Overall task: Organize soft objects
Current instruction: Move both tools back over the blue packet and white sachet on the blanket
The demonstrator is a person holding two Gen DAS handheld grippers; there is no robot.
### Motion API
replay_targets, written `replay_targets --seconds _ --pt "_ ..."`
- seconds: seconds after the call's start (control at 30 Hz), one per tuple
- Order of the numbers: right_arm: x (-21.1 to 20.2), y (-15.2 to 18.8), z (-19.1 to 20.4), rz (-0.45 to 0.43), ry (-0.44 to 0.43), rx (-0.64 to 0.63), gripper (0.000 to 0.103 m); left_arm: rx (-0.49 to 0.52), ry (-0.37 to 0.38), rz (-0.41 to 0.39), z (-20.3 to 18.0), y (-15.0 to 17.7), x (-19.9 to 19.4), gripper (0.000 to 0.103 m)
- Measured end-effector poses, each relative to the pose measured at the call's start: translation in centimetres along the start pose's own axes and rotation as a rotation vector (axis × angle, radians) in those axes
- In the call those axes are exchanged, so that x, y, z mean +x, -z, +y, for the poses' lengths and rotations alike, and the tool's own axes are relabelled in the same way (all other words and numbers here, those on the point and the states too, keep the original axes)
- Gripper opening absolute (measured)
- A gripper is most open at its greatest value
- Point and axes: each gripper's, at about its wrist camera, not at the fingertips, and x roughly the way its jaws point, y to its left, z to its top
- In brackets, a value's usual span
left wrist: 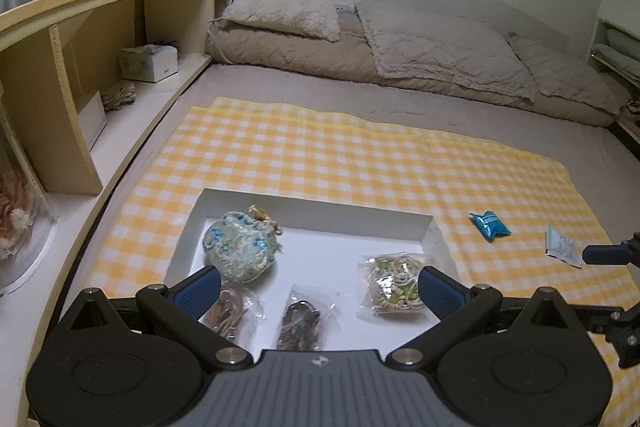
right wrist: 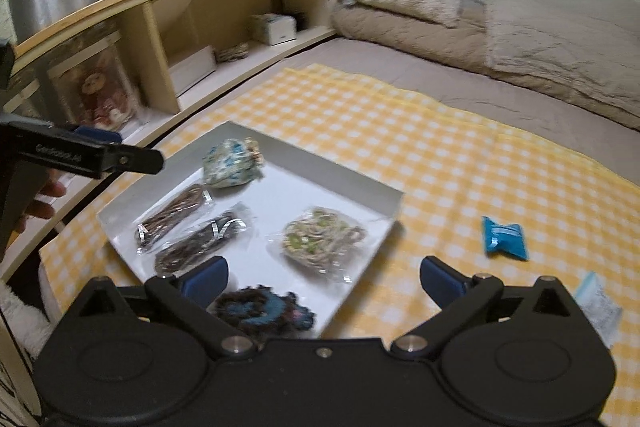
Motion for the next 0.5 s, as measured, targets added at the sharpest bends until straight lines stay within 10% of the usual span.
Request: replay_targets --seconds 0.5 --pt "-3.7 2.0 -7.5 -0.038 0.162 0.172 0.103 0.077 0.090 -0.003 -7.5 -1.6 2.4 0.103"
